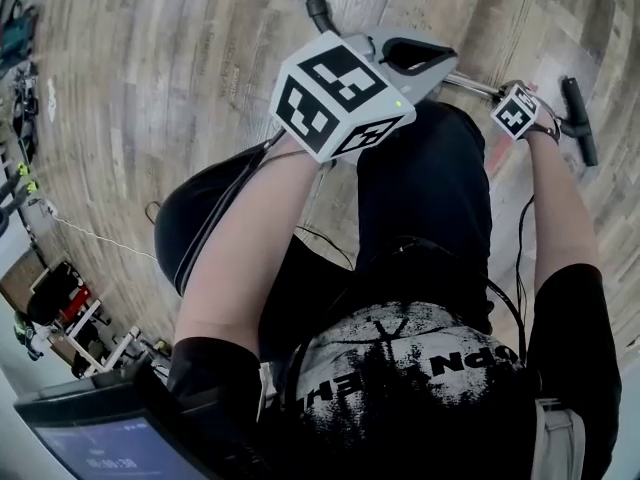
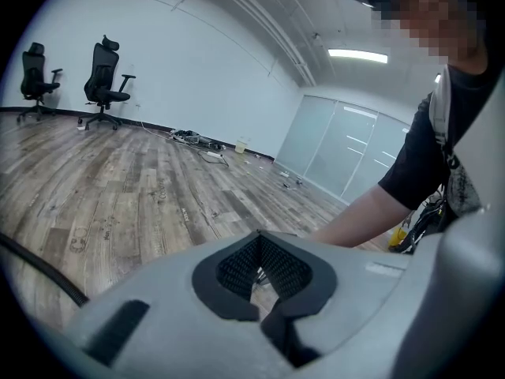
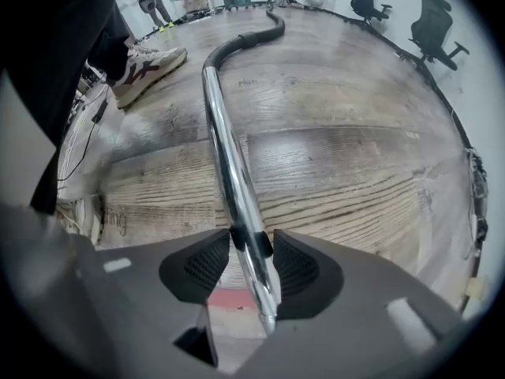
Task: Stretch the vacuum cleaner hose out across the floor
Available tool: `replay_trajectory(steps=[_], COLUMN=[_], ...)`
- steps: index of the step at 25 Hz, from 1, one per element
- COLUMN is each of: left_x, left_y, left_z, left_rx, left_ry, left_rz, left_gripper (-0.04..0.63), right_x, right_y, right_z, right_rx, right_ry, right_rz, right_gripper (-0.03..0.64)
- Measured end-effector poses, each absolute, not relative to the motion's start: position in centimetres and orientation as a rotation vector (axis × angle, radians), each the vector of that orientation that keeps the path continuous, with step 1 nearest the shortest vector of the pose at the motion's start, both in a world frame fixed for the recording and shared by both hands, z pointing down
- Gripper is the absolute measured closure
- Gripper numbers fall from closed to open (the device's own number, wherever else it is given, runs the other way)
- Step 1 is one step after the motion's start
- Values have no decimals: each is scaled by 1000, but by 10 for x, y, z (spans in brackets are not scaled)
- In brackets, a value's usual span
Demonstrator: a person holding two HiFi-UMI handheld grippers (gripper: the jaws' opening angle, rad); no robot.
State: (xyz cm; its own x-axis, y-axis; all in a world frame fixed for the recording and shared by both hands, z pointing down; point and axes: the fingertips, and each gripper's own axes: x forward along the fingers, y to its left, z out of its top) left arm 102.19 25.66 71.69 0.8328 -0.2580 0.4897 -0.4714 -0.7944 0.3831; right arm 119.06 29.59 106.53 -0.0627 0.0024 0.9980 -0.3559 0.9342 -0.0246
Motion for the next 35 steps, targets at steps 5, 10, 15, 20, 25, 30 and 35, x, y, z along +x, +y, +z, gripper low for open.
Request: replay_trajectory(steps=[5,10,15,20,25,30,35], left_x=[1027,1026,1014,999,968,935,897], left_y=[253,253,247,232,213,205,205], left_z=[718,720,724,721,677,604,508], left_rx=[2516,2533,2540,2583,2635,2612,2533], left_ry=[-534,-502,-477,-427,-375,-432,-600], left_rz=[571,578,616,646,673,717,624], left_gripper=[594,594,594,594,594,594,594], right_x=[1194,1196,1180,1163,1129,1082,1032], right_y=[297,294,282,270,246,246,244], right_z=[1059,1050,1040,1024,969,849,705], right_rx=[309,365,416,461,531,591,612], right_ry=[-1623,-1606,-1613,-1610,-1604,-1701,-1868], right_rz=[329,339,352,392,403,458,500], right_gripper=[463,537,611,612,612,612,612])
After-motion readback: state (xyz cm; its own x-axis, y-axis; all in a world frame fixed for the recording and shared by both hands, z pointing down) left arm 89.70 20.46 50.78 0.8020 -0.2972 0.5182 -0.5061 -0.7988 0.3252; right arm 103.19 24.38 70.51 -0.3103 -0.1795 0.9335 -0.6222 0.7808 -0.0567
